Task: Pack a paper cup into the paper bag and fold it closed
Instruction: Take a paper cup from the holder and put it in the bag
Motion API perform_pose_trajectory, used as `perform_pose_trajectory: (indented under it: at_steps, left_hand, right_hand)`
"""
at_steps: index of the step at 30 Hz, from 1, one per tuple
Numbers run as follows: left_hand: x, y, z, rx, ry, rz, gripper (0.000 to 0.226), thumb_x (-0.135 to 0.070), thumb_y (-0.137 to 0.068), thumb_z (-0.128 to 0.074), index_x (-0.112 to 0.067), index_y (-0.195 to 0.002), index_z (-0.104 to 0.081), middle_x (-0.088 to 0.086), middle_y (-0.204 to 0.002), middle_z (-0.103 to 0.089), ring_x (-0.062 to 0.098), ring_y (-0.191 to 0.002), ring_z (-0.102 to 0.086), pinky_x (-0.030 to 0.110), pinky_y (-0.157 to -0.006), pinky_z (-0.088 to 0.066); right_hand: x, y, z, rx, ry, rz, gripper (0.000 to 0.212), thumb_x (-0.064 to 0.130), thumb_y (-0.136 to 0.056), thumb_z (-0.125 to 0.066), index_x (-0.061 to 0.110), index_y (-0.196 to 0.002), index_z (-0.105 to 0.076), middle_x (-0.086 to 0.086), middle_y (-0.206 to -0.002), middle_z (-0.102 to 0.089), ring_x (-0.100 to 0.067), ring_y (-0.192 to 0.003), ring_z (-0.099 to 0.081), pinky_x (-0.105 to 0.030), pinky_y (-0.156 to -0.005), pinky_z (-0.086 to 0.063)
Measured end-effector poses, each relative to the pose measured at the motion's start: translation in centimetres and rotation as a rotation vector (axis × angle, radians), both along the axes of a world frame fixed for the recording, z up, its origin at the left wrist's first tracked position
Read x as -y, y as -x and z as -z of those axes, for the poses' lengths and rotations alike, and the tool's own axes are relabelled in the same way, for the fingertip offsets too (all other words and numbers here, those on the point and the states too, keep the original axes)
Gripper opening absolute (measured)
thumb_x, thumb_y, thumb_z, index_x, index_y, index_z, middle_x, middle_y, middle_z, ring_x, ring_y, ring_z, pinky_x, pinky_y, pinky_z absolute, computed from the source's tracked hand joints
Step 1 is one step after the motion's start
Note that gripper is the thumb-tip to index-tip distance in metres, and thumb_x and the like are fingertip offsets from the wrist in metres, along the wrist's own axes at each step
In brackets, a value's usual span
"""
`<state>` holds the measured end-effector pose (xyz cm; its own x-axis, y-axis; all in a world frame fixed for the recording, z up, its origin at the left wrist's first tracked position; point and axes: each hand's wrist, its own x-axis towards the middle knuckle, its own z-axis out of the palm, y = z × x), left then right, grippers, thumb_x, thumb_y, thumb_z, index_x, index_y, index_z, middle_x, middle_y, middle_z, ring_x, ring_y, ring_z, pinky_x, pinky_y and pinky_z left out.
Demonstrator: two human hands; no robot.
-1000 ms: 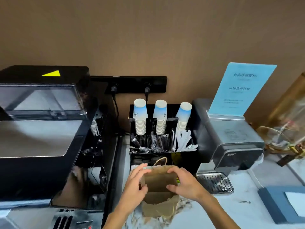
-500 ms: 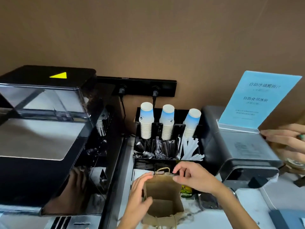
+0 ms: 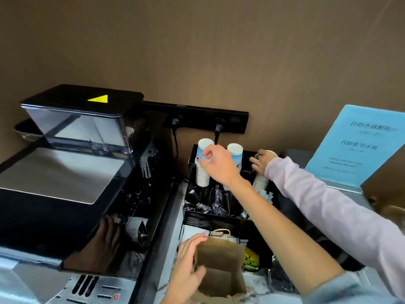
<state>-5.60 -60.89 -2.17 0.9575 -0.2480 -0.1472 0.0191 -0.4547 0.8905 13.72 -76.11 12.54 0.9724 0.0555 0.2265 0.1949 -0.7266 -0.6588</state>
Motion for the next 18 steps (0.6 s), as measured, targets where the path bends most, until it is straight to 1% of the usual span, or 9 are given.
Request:
perform_pose_trajectory:
  at_steps: [2,4,6,8,10,12,15,18]
  left_hand:
    - [0.0,-0.1,-0.4,-0.012,-0.020,0.008,0.074,0.003,-0.079,-0.062,-0.048,-0.130,-0.044,-0.024,-0.148,-0.037,-0.006,-0.143,-0.028,0.043,-0.128,-0.021]
    - [0.0,-0.2,-0.8,-0.020,-0.054,0.020,0.072,0.002,-0.081,-0.066,-0.045,-0.131,-0.043,-0.022,-0.149,-0.037,-0.002,-0.143,-0.028,0.044,-0.129,-0.019]
    - [-0.1,-0.3,-1.1,-0.015,-0.071,0.038,0.072,-0.001,-0.082,-0.067,-0.049,-0.129,-0.040,-0.024,-0.149,-0.035,-0.004,-0.142,-0.026,0.042,-0.129,-0.016]
    - [-0.2,-0.4,-1.3,-0.005,-0.085,0.069,0.074,-0.003,-0.081,-0.067,-0.054,-0.126,-0.037,-0.026,-0.150,-0.033,-0.005,-0.142,-0.023,0.040,-0.129,-0.014]
    - [-0.4,-0.4,-1.2,-0.007,-0.097,0.080,0.075,-0.004,-0.080,-0.066,-0.055,-0.125,-0.035,-0.026,-0.150,-0.033,-0.004,-0.143,-0.023,0.040,-0.129,-0.014]
    - [-0.6,-0.3,-1.1,-0.013,-0.094,0.070,0.074,-0.004,-0.080,-0.066,-0.053,-0.127,-0.037,-0.025,-0.149,-0.034,-0.004,-0.143,-0.025,0.041,-0.129,-0.016]
    - [-0.7,-0.2,-0.9,-0.006,-0.078,0.068,0.074,-0.005,-0.079,-0.065,-0.050,-0.131,-0.039,-0.027,-0.147,-0.035,-0.007,-0.141,-0.026,0.038,-0.128,-0.019]
    - [-0.9,-0.2,-0.8,0.008,-0.073,0.079,0.074,-0.006,-0.077,-0.064,-0.051,-0.130,-0.039,-0.027,-0.147,-0.035,-0.008,-0.141,-0.026,0.035,-0.127,-0.019]
  right_hand:
    - [-0.9,-0.5,0.3,0.063,0.129,0.060,0.027,0.021,-0.089,-0.064,0.009,-0.112,-0.057,-0.008,-0.114,-0.051,-0.022,-0.098,-0.054,-0.036,-0.084,-0.050]
    - [-1.5,-1.6,-0.3,0.122,0.244,0.132,0.033,0.022,-0.090,-0.062,0.004,-0.116,-0.053,-0.014,-0.122,-0.046,-0.030,-0.110,-0.048,-0.041,-0.085,-0.052]
    - [-1.9,-3.0,-1.0,0.131,0.371,0.183,0.036,0.026,-0.092,-0.062,0.002,-0.117,-0.051,-0.017,-0.125,-0.046,-0.034,-0.116,-0.044,-0.042,-0.090,-0.051]
    - [-2.2,-4.0,-1.3,0.058,0.468,0.208,0.042,0.034,-0.094,-0.060,0.002,-0.121,-0.050,-0.018,-0.128,-0.045,-0.035,-0.120,-0.043,-0.043,-0.095,-0.049]
    - [-2.4,-4.6,-1.1,-0.039,0.475,0.215,0.045,0.036,-0.096,-0.058,0.004,-0.125,-0.048,-0.019,-0.132,-0.043,-0.037,-0.123,-0.041,-0.045,-0.097,-0.048]
    - [-2.6,-4.9,-0.7,-0.090,0.455,0.212,0.042,0.033,-0.098,-0.056,0.005,-0.127,-0.046,-0.021,-0.133,-0.042,-0.039,-0.122,-0.042,-0.047,-0.097,-0.047]
    - [-2.6,-5.2,-0.5,-0.137,0.415,0.181,0.034,0.028,-0.101,-0.052,0.006,-0.125,-0.044,-0.024,-0.131,-0.041,-0.042,-0.120,-0.042,-0.051,-0.094,-0.047]
    - [-2.4,-5.5,-0.8,-0.150,0.377,0.171,0.030,0.025,-0.101,-0.051,0.005,-0.123,-0.046,-0.025,-0.130,-0.041,-0.045,-0.119,-0.043,-0.052,-0.093,-0.045]
